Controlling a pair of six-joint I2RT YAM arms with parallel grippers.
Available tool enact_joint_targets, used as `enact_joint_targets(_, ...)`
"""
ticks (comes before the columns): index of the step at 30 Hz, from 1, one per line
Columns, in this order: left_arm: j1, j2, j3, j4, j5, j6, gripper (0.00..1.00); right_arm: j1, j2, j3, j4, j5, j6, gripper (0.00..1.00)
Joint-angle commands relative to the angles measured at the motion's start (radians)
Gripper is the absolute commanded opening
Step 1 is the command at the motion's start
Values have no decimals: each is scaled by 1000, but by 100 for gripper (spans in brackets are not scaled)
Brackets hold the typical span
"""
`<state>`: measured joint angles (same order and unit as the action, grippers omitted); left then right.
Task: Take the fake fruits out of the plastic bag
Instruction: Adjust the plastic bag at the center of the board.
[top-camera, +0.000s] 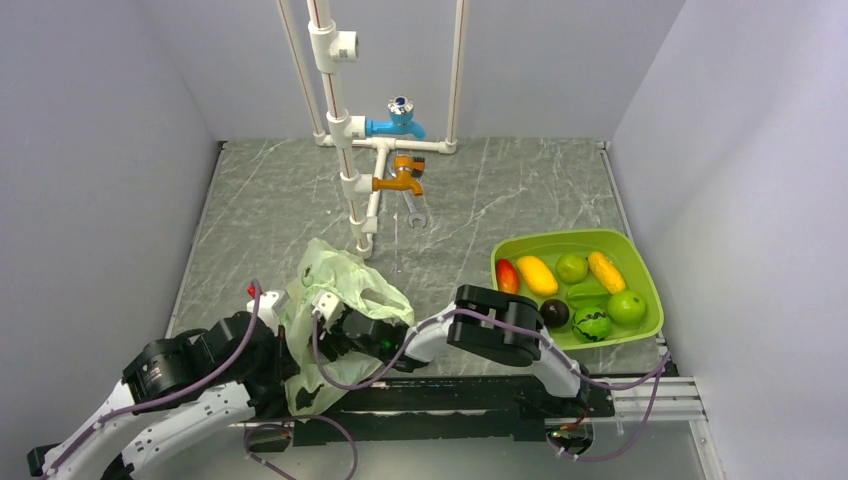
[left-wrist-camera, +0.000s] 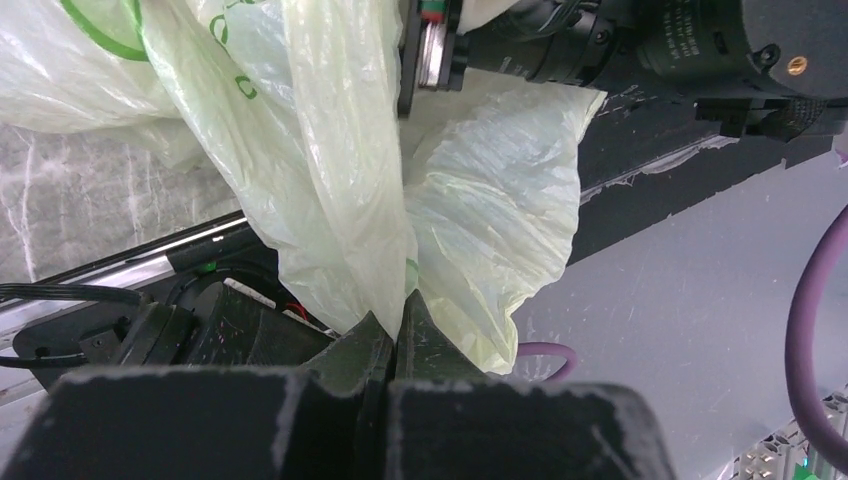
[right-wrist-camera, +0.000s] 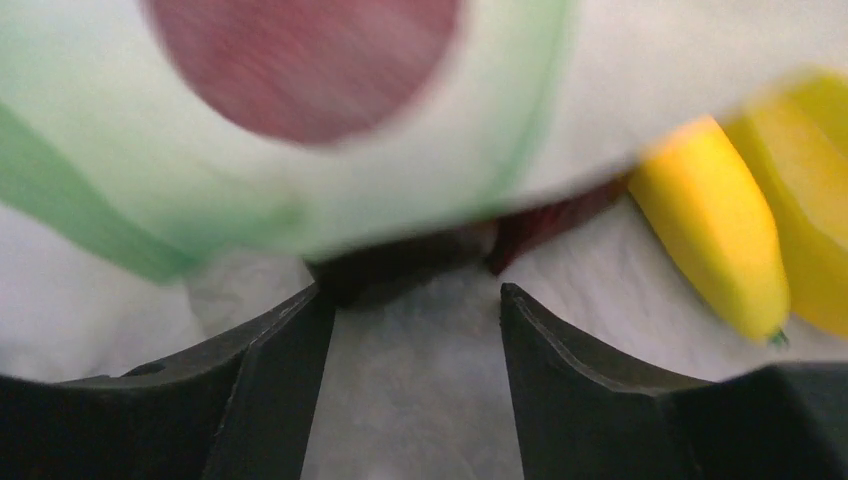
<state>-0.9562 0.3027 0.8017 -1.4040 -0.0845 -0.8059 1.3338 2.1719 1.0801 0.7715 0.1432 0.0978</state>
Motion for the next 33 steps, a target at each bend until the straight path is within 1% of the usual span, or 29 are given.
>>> enact_joint_targets(1, 2, -12, -12, -4, 12, -25, 0, -24, -69, -81, 99, 154, 35, 54)
enact_joint_targets(4, 2, 3, -20, 24, 19, -9, 0, -46, -140, -154, 145, 186, 62, 38)
enact_joint_targets(7, 2, 47, -20, 63, 31, 21, 0, -50, -199, -224, 179, 242, 71, 30)
enact_joint_targets(10, 2, 135, -17, 114, 53, 62, 0, -50, -257, -292, 188, 302, 79, 24)
enact_joint_targets(14, 2, 255, -15, 217, 83, 117, 0, -53, -335, -384, 177, 410, 91, 24)
enact_joint_targets(19, 0, 410, 26, 355, 122, 191, 0, -77, -471, -514, 104, 643, 153, 27)
enact_joint_targets(23, 0, 567, 130, 469, 137, 276, 0, -125, -613, -605, -66, 742, 309, 27)
enact_joint_targets(27, -10, 756, 303, 499, 161, 353, 0, -150, -824, -683, -288, 837, 465, 27)
enact_joint_targets(29, -27, 824, 374, 502, 163, 386, 0, -157, -926, -711, -392, 861, 518, 27)
enact_joint_targets(30, -39, 847, 404, 502, 165, 399, 0, -158, -972, -724, -414, 853, 506, 27)
enact_joint_targets(32, -61, 874, 435, 505, 175, 413, 0, -154, -1049, -751, -394, 784, 428, 29)
enact_joint_targets(33, -68, 875, 437, 505, 179, 414, 0, -148, -1082, -765, -371, 717, 371, 31)
